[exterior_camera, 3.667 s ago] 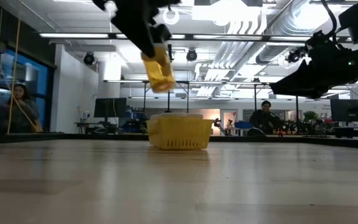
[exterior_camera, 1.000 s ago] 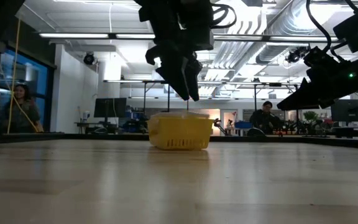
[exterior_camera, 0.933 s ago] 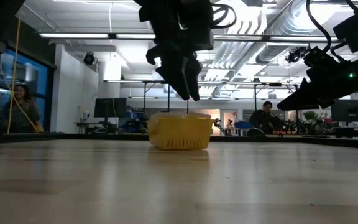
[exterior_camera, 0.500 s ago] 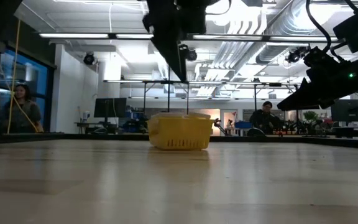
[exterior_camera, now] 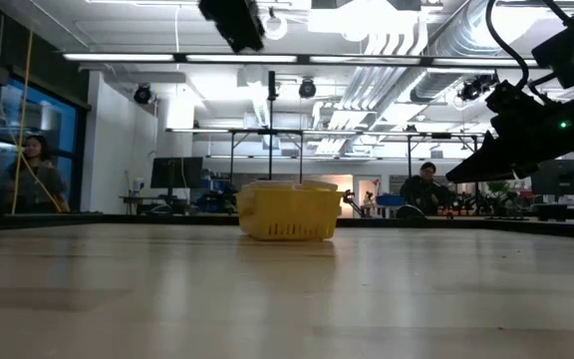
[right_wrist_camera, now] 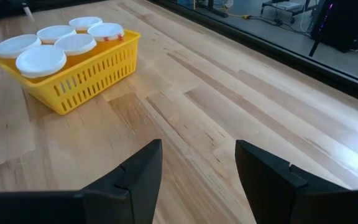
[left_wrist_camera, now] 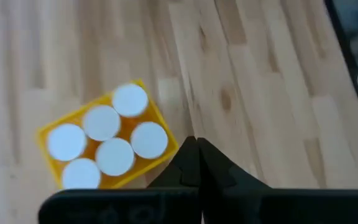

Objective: Pick and place pill bottles into a basket
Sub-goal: Return to Home Position

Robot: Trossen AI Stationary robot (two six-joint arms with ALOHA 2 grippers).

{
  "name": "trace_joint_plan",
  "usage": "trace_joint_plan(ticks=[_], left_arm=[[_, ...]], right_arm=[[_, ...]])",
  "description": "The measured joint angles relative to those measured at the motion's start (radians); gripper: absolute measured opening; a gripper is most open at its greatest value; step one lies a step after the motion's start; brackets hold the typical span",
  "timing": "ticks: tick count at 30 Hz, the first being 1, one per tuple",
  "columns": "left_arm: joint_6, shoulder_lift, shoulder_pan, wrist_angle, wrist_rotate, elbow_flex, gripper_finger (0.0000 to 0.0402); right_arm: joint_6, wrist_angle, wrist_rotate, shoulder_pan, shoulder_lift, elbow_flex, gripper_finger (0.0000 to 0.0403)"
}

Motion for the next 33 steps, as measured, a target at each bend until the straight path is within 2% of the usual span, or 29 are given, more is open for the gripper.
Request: trace_joint_plan(ticks=[4, 8, 12, 17, 22, 25, 30, 33], left_arm=[[-0.078, -0.194, -0.014, 0.158, -0.099, -0.192, 0.0069], [-0.114, -0.412, -0.012, 0.426, -0.185, -0.478, 0.0103], [-0.127, -0.614, -0.012, 0.702, -0.188, -0.774, 0.0105], [-0.088, -0.830, -0.011, 0.944, -0.164, -1.050, 0.0068], [-0.064, -1.030, -0.012, 1.094, -0.057, -1.260, 0.0022], [-0.064, -1.142, -0.011, 1.127, -0.055, -1.362, 0.0024], [-0.097, -1.327, -0.011, 1.150, -0.060, -1.465, 0.0065], [-0.110, -1.418, -0.011, 1.141, -0.052, -1.511, 0.0058]], right_arm=[[0.006, 0.001, 0.001, 0.000, 0.000, 0.000, 0.0194], [0.015, 0.001, 0.003, 0.000, 0.001, 0.000, 0.0194], [0.019, 0.001, 0.005, 0.000, 0.001, 0.000, 0.0194], [0.044, 0.009, 0.059, 0.000, 0.000, 0.000, 0.0194], [0.074, 0.018, 0.039, -0.001, 0.000, 0.000, 0.0194], [0.046, 0.019, 0.002, -0.001, 0.001, 0.000, 0.0194], [0.022, 0.030, -0.010, -0.001, 0.001, 0.000, 0.0194], [0.020, 0.053, -0.010, -0.001, 0.001, 0.000, 0.0194]])
